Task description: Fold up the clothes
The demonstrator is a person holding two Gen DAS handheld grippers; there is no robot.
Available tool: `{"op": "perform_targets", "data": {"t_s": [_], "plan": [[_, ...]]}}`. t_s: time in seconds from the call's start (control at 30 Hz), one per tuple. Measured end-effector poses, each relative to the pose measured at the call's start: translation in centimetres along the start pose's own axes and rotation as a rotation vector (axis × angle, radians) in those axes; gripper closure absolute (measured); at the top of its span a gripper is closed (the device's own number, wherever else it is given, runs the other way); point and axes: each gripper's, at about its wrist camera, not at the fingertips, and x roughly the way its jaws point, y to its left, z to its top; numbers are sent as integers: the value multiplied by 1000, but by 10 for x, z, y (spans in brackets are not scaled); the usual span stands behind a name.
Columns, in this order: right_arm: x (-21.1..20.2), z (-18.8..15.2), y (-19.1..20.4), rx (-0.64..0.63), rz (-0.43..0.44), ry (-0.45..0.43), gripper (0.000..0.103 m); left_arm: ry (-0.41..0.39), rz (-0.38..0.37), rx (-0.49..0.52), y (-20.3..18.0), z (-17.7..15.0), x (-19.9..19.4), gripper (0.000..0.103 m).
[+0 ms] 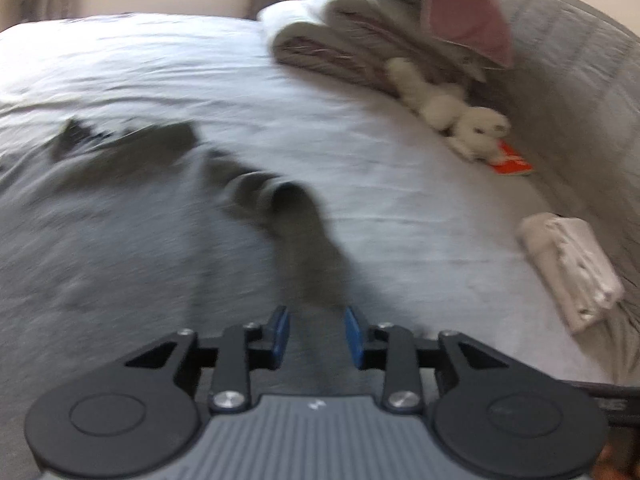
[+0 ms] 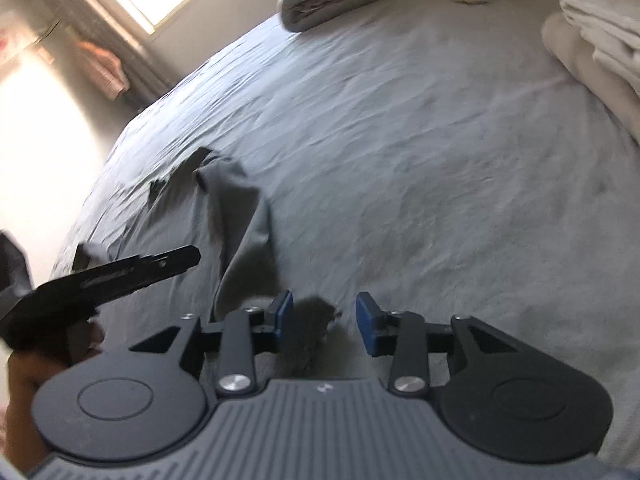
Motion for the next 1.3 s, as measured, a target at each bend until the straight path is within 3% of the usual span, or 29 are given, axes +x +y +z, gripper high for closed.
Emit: {"op": "perform_targets", "data": {"t_s": [0.17, 0.23, 0.27, 0.43, 0.47, 0.5, 0.57, 0.67, 0.77, 0.93, 1.0, 1.1, 1.3], "plan": [[15, -13, 22, -172, -65, 26, 63, 65, -30, 57, -28, 17, 22, 62], [18, -20, 31, -261, -89, 28, 84, 120, 14, 87, -36, 24, 36, 61], [20, -24, 36, -306, -101, 29, 88, 147, 49, 108, -41, 26, 43, 61], [13, -22, 30, -305, -59, 45, 93, 255, 184, 179, -53, 30, 68, 62], [12, -21, 29, -305, -61, 41, 93, 267, 199, 183, -53, 30, 71, 67], [11, -21, 28, -305, -65, 35, 93, 276, 214, 187, -53, 31, 73, 82], [8, -20, 27, -305, -73, 23, 93, 288, 228, 196, -54, 30, 76, 96], [4, -18, 25, -305, -86, 6, 93, 275, 226, 168, -55, 31, 75, 100], [-6, -16, 25, -300, -146, -44, 93, 225, 126, 70, -52, 37, 70, 100], [-27, 10, 34, -291, -341, -232, 94, 152, -26, -139, -44, 57, 69, 100], [-35, 20, 37, -287, -420, -308, 94, 121, -60, -163, -50, 66, 73, 100], [-45, 49, 28, -251, -418, -388, 94, 72, -113, -170, -58, 81, 81, 100], [-16, 114, -9, -255, -477, -422, 95, 35, -174, -145, -65, 102, 119, 99]]}}
